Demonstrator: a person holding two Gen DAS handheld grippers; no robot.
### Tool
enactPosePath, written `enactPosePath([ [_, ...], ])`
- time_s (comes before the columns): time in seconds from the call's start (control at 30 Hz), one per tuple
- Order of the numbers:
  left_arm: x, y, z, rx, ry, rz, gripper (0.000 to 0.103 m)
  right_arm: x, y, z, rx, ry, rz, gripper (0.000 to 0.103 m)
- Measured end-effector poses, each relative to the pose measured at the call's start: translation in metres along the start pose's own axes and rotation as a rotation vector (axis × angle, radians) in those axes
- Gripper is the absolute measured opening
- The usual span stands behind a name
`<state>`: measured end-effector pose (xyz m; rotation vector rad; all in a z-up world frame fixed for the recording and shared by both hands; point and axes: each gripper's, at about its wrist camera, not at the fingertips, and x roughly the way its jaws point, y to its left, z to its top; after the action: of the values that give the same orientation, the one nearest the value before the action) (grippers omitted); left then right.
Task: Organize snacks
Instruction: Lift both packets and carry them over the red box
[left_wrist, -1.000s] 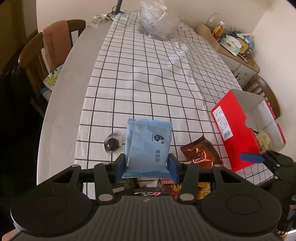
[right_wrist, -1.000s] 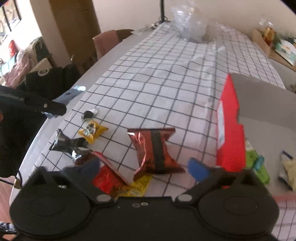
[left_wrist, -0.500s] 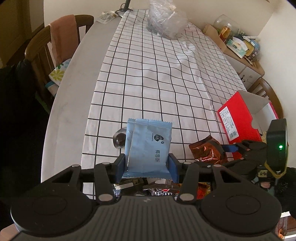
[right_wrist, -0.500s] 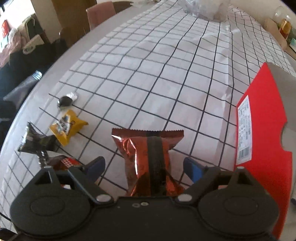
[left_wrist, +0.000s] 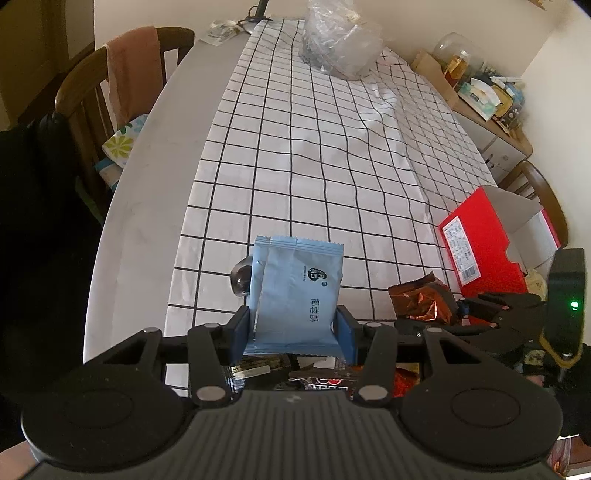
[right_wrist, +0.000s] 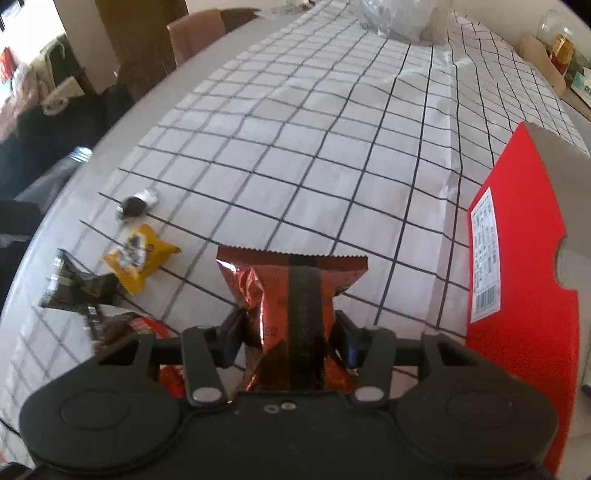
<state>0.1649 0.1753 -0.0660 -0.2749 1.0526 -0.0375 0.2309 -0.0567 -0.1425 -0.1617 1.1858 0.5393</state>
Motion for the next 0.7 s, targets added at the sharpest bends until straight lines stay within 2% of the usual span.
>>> enactPosePath([
  [0.17,-0.007,-0.010,-0.001,0.015,-0.013,-0.007,0.047,-0.034,-0.004,-0.005,0.038,-0.057,0.038,0.050],
  [0.33,-0.018,-0.032,0.001,0.052,-0.036,-0.024,0.047,-0.071,-0.016,-0.015,0.081,-0.102,0.041,0.050],
  [0.7,-0.027,-0.119,0.001,0.157,-0.071,-0.075,0.048,-0.142,-0.071,-0.037,0.158,-0.195,0.027,0.050],
])
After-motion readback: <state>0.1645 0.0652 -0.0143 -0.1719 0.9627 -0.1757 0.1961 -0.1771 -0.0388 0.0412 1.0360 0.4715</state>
